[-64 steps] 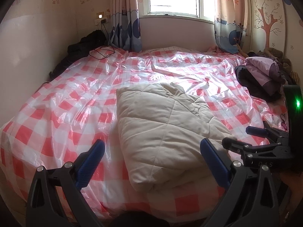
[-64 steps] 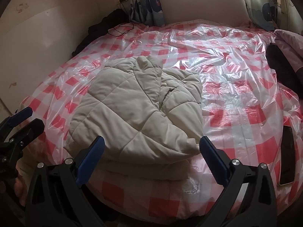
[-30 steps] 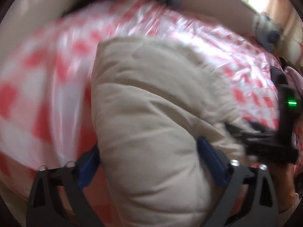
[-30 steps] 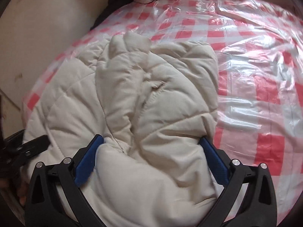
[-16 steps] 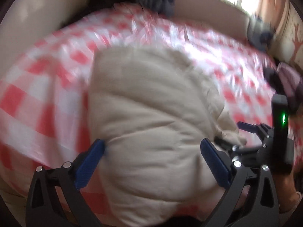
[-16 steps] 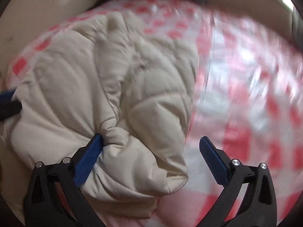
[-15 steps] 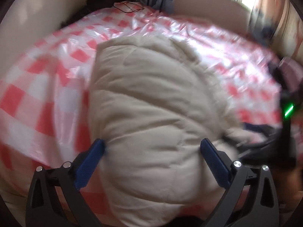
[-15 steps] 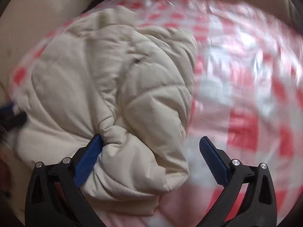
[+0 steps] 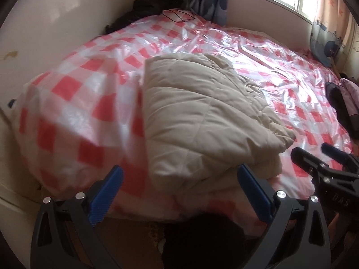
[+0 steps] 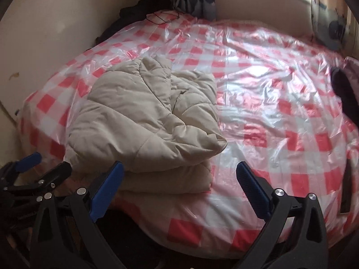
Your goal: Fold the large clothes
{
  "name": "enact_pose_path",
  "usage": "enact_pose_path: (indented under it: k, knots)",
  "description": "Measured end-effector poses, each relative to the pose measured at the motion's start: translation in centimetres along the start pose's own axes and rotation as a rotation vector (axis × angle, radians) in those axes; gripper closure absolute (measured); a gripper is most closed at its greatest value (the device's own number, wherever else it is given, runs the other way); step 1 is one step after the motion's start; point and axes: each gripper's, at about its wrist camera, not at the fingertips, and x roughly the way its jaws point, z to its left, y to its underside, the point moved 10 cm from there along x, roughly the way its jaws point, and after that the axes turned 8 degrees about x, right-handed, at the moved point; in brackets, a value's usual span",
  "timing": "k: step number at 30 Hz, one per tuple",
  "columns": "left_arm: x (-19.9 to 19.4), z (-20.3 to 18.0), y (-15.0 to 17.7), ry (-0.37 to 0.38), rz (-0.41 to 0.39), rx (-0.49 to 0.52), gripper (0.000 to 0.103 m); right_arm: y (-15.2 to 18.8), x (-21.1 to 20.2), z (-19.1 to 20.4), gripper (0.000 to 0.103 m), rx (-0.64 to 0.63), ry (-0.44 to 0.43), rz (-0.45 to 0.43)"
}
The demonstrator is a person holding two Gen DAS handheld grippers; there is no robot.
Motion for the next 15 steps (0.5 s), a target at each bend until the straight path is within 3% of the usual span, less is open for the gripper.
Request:
enact_pose_path:
  k: [5, 15]
  knots:
    - [-1.3, 0.9, 0.5, -0.013, -0.006, -0.01, 0.006, 0.5, -1.1, 1.4, 0.006, -0.084, 0.075, -0.011]
    - [-1.3, 2.0, 1.2, -0.011, 0.021, -0.034, 0.006, 0.5, -1.1, 2.3, 0.006, -0.093, 0.088, 0.005]
